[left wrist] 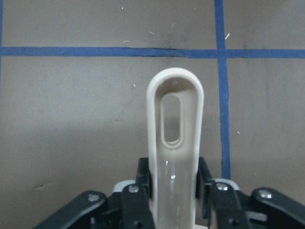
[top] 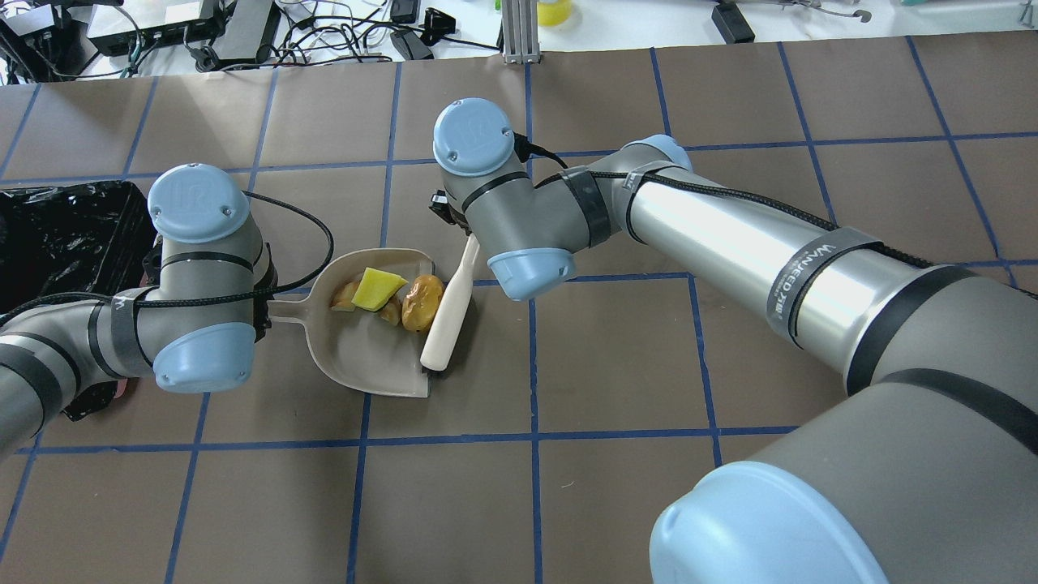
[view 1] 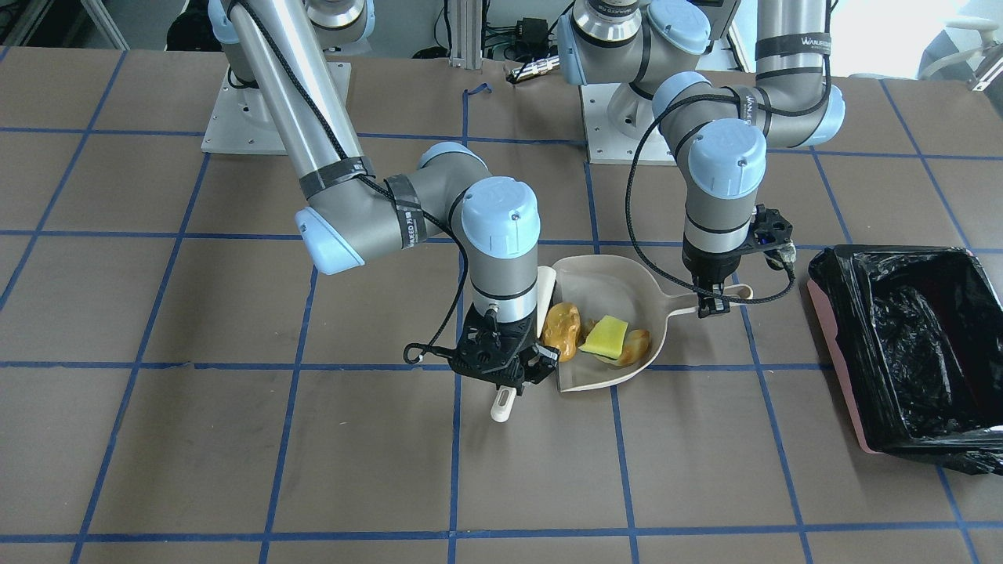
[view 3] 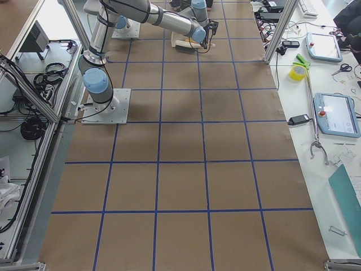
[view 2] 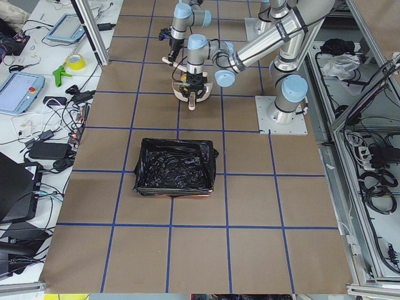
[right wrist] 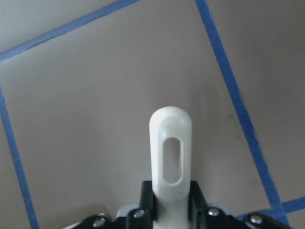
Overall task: Sweep and dump trash into bin
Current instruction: 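Sweep the orange ball into the dustpan with the right gripper's brush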
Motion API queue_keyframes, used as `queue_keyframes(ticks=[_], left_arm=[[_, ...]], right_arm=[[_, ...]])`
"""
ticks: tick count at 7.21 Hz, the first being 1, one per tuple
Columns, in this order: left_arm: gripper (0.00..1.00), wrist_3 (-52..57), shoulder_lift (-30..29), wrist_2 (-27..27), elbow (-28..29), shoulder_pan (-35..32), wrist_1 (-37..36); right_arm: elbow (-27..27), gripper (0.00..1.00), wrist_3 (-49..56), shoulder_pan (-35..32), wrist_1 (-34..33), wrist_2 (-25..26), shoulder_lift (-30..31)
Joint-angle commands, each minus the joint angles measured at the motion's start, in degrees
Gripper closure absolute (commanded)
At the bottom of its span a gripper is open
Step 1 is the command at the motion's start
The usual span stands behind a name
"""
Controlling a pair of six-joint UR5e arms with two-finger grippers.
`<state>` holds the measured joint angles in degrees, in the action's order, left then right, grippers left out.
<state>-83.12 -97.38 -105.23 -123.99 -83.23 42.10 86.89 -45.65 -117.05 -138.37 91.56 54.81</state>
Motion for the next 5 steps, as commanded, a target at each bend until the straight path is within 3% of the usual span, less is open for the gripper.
queue_keyframes(ticks=[1, 3, 5], left_arm=[[1.0, 0.0, 0.0, -0.1, 0.1, 0.0, 0.0], [1.0, 0.1, 0.0, -0.1, 0.1, 0.0, 0.0], [1.0, 0.1, -0.1, -0.1, 0.7, 0.0, 0.1]], right_arm=[[-4.8, 1.0, -2.4, -1.4, 0.0, -0.3, -2.2], [-8.3, 1.0, -6.7, -4.3, 0.1, 0.4, -5.5], [-7.4, 1.0, -3.0, -4.1, 1.1, 0.5, -5.1]])
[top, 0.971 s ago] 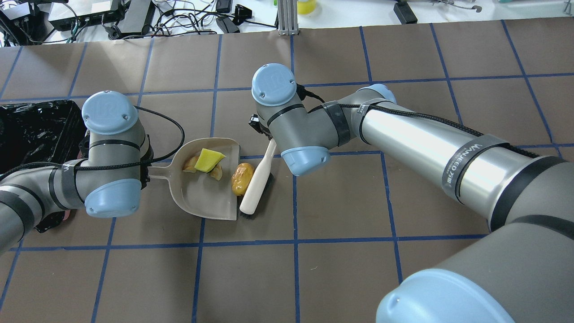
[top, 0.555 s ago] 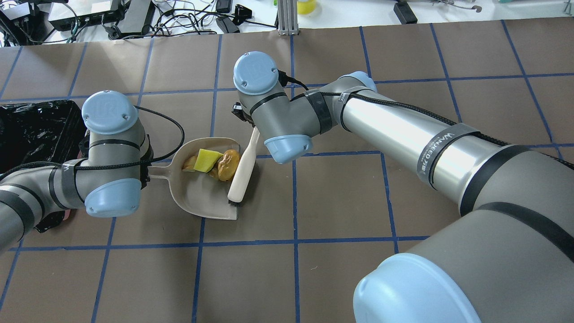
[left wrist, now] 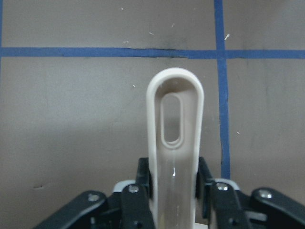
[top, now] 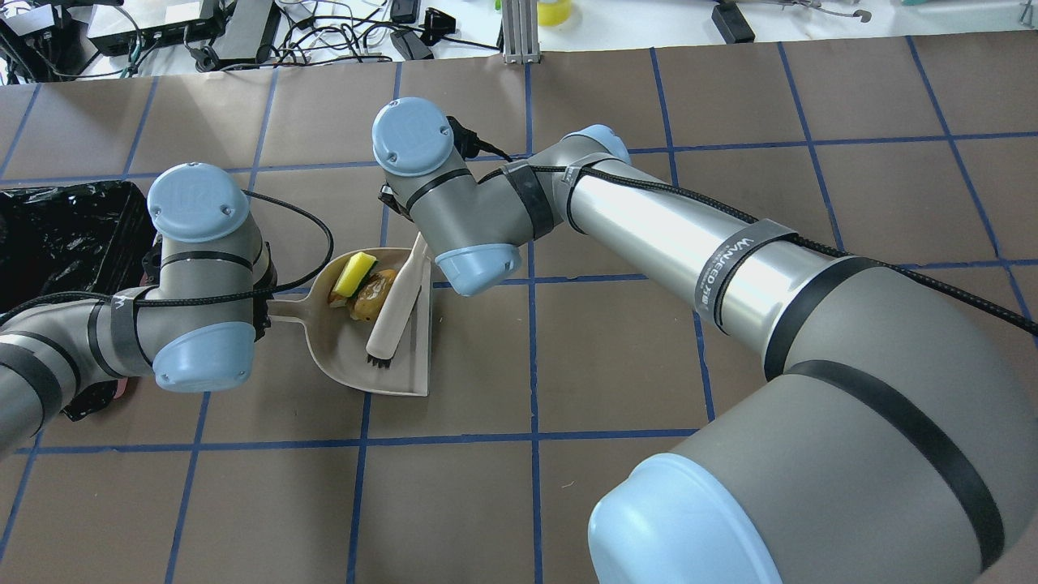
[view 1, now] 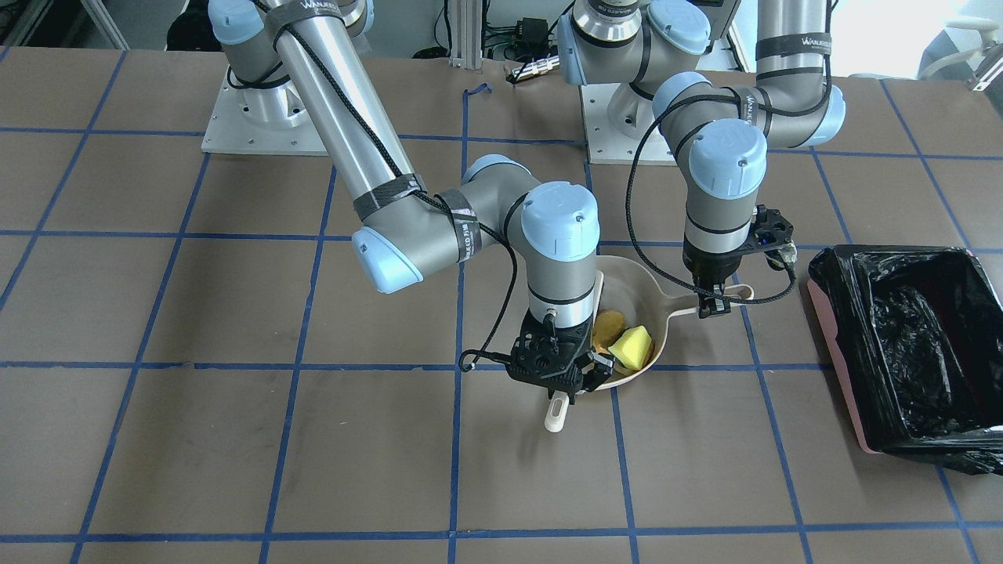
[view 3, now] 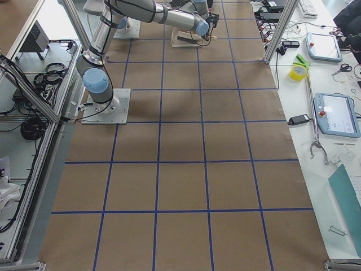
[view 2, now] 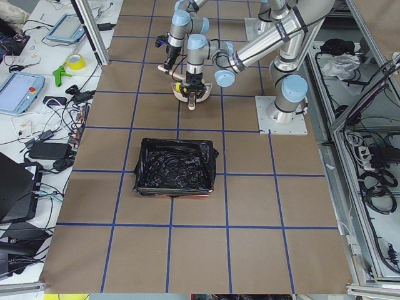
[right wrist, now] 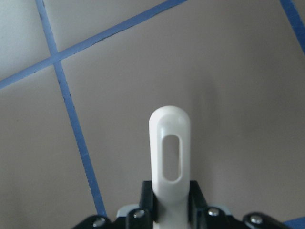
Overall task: Sweep and dump trash into bin
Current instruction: 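Sweep the orange ball into the dustpan with the right gripper's brush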
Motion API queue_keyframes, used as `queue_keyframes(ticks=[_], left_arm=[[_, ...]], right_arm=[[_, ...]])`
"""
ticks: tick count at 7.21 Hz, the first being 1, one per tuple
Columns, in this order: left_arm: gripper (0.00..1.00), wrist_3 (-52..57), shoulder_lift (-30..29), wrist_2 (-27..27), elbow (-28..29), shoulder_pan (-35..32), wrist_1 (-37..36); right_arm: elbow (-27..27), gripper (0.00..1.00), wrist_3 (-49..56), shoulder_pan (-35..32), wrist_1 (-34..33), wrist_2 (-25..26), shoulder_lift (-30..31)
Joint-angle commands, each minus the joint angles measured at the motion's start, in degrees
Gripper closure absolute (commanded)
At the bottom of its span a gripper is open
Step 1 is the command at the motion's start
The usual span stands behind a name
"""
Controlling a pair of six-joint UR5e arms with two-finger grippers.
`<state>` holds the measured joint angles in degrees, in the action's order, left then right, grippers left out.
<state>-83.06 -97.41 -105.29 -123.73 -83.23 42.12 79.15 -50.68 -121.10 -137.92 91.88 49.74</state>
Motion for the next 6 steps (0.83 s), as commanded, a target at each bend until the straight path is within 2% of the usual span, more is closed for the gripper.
queue_keyframes(ticks=[1, 6], left_arm=[[1.0, 0.0, -0.1, 0.1, 0.9, 0.0, 0.1], [1.0, 0.2, -0.4, 1.0, 1.6, 0.0, 0.2]], right_arm=[[0.6, 1.0, 3.7, 0.3, 1.2, 0.2, 0.2], [2.4, 1.0, 11.5, 3.6, 8.4, -0.4, 4.2]])
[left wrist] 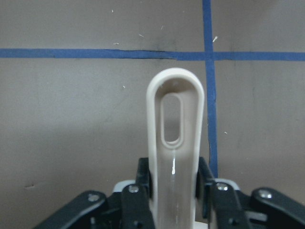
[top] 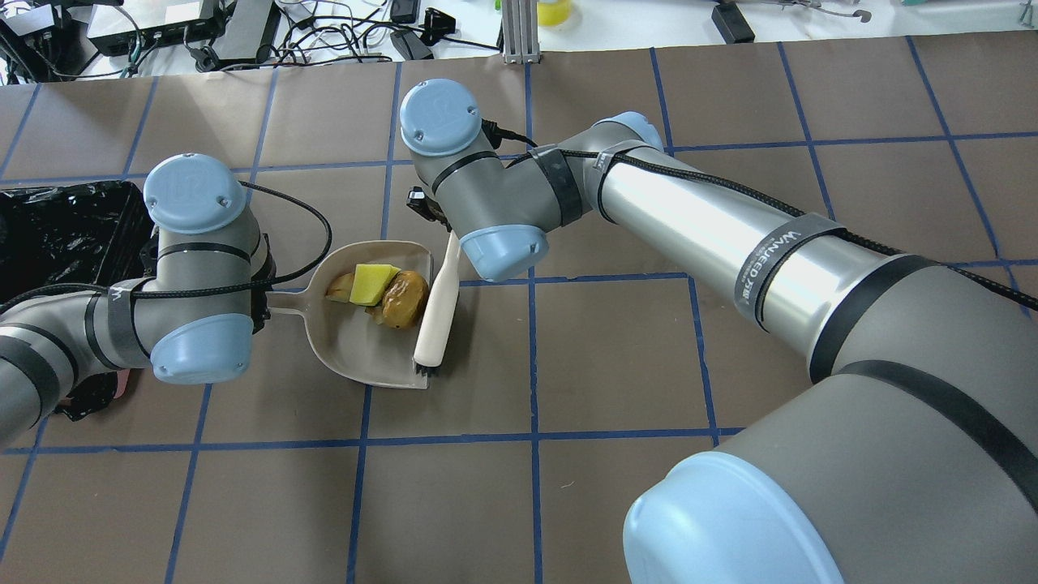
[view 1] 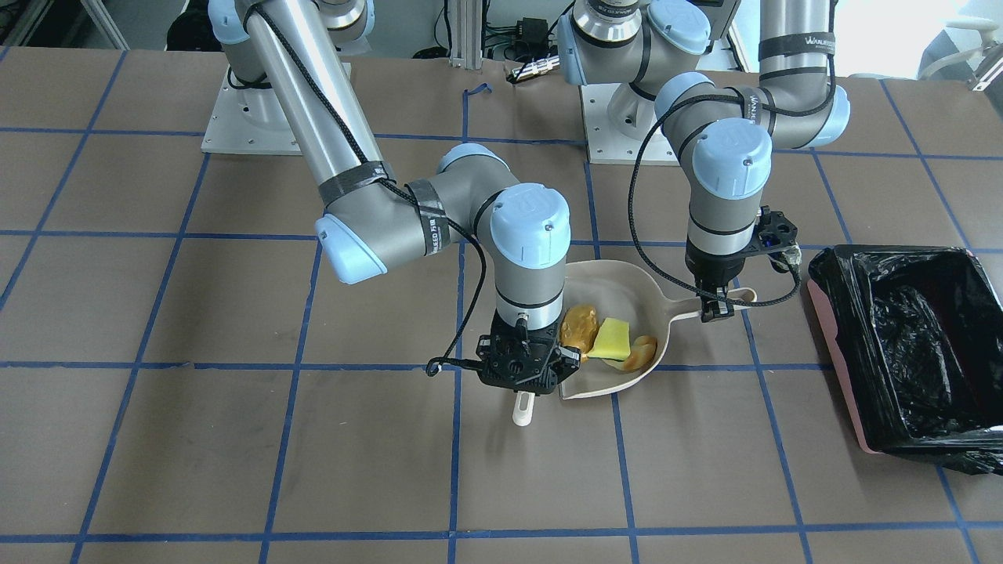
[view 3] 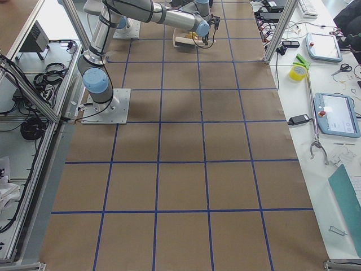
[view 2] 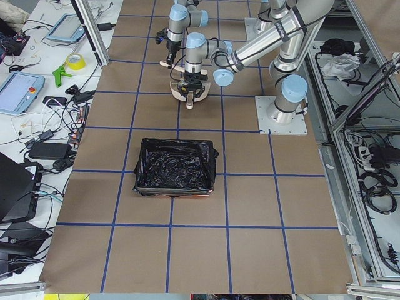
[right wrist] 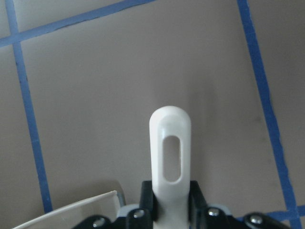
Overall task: Sweep and dump trash into bin
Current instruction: 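Sweep the orange ball into the dustpan with the right gripper's brush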
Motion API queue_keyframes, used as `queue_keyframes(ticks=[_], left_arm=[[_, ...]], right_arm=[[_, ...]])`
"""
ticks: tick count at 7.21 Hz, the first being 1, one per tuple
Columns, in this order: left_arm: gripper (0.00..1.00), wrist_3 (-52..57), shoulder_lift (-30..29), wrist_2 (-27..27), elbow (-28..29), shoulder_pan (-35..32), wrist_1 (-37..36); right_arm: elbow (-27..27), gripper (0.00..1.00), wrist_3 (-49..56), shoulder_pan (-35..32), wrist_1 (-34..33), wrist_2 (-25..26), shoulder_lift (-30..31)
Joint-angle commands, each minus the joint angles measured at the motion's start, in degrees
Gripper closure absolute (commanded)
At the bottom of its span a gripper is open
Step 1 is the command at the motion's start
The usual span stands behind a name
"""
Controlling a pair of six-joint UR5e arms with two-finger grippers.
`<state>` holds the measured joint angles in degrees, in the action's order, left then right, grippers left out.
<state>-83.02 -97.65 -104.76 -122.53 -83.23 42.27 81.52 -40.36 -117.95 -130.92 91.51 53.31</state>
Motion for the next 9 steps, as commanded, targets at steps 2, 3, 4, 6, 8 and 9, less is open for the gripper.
queue_keyframes(ticks=[2, 3, 4, 6, 8, 9], left_arm=[[1.0, 0.3, -0.3, 1.7, 0.5, 0.0, 0.0], [1.0, 0.3, -0.4, 1.8, 0.5, 0.0, 0.2], [1.0, 0.3, -0.4, 4.0, 0.5, 0.1, 0.3], [1.0, 0.8, -0.4, 4.9, 1.1, 0.1, 0.4], [1.0, 1.2, -0.4, 7.4, 1.6, 0.6, 1.1], [1.0, 1.2, -0.4, 8.6, 2.3, 0.7, 2.5]], right_arm=[[0.1, 1.0, 1.5, 0.7, 2.2, 0.3, 0.7], [0.1, 1.0, 2.6, 1.0, 3.9, 0.7, 0.7], [0.1, 1.0, 3.4, 1.3, 5.1, 2.1, 0.8], [1.3, 1.0, 6.9, 2.9, 5.2, 2.4, 2.1], [4.0, 1.0, 6.1, 3.4, 3.7, 1.7, 3.3], [4.3, 1.0, 10.0, 4.1, 3.3, 2.1, 3.6]])
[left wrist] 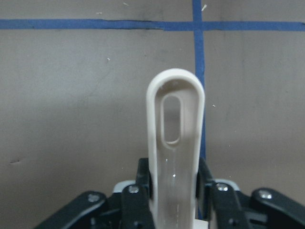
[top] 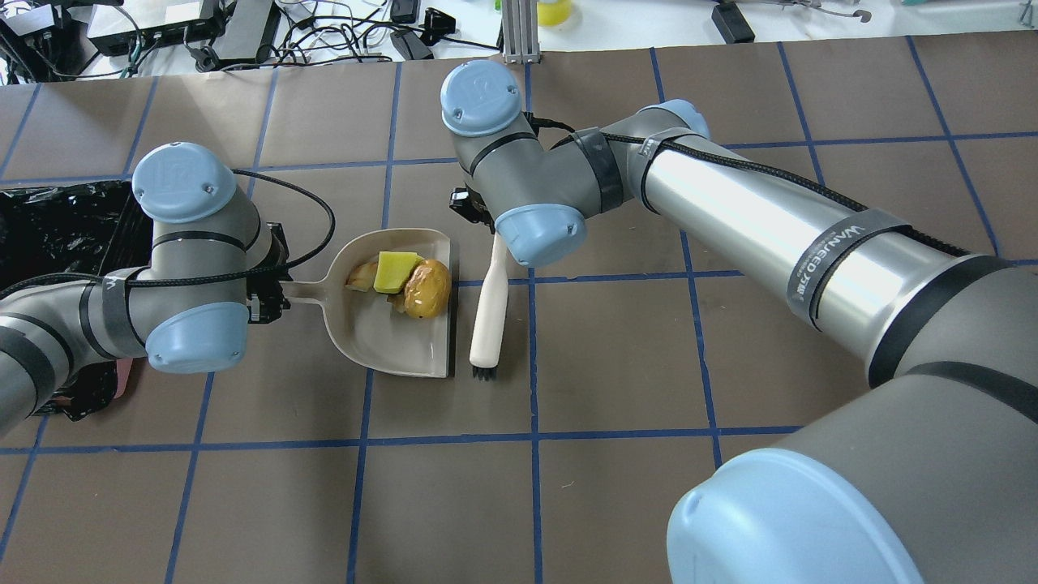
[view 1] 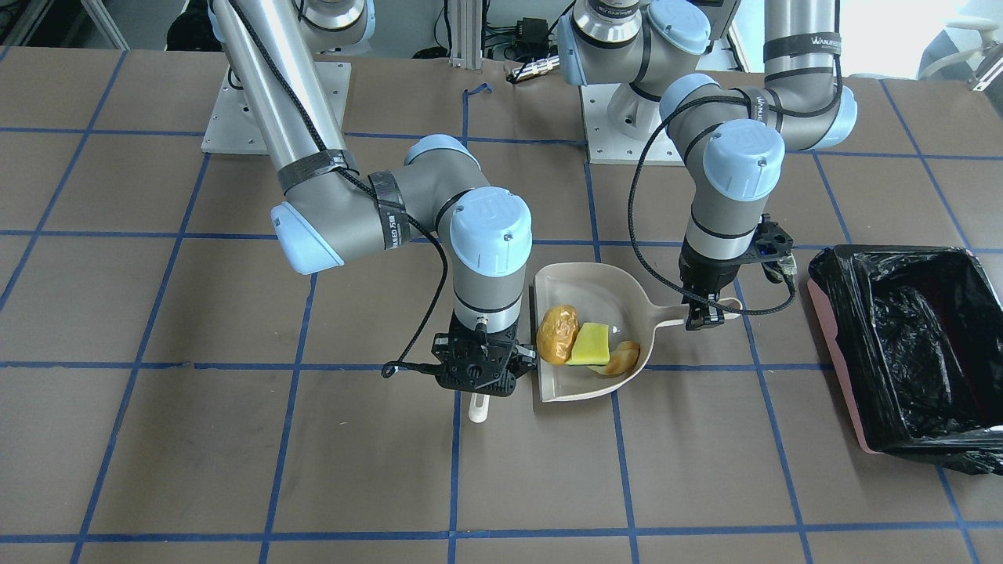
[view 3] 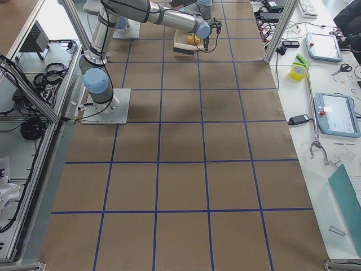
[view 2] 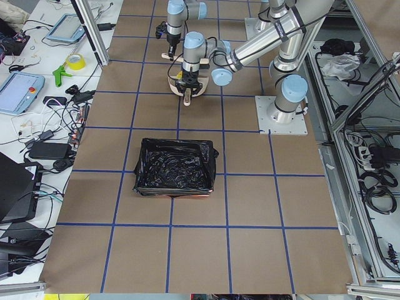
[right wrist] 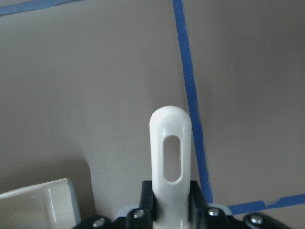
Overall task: Sweep and dump trash into bin
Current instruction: 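Sweep the orange ball into the dustpan with the right gripper's brush, then lift the loaded dustpan toward the bin with the left gripper while the right withdraws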
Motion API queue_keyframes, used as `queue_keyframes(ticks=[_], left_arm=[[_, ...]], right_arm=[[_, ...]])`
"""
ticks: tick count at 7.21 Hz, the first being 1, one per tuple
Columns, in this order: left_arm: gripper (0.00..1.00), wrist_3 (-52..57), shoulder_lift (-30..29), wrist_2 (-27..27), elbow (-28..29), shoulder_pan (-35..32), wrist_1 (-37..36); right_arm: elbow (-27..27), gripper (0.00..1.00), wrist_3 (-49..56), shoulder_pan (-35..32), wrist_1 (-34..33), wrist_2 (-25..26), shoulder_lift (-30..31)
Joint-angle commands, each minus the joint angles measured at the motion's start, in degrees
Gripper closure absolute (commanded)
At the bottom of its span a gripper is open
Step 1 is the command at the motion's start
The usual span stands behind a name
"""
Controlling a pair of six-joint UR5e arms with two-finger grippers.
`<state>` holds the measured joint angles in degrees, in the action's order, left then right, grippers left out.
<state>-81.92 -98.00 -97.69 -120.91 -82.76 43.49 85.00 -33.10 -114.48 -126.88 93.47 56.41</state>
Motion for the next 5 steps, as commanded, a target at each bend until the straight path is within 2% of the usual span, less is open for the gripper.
queue_keyframes(ticks=[1, 3, 5], left_arm=[[1.0, 0.1, 0.3, 3.2, 2.3, 0.3, 4.6], [1.0, 0.2, 0.3, 5.0, 5.8, 0.6, 10.3], [1.0, 0.3, 0.4, 11.4, 8.7, 2.4, 13.2]], right_arm=[[1.3, 1.0, 6.3, 2.0, 0.0, 0.5, 1.7], [3.0, 1.0, 12.5, 5.4, 1.6, 0.6, 3.9], [4.2, 1.0, 20.4, 13.3, 1.9, -0.5, 7.2]])
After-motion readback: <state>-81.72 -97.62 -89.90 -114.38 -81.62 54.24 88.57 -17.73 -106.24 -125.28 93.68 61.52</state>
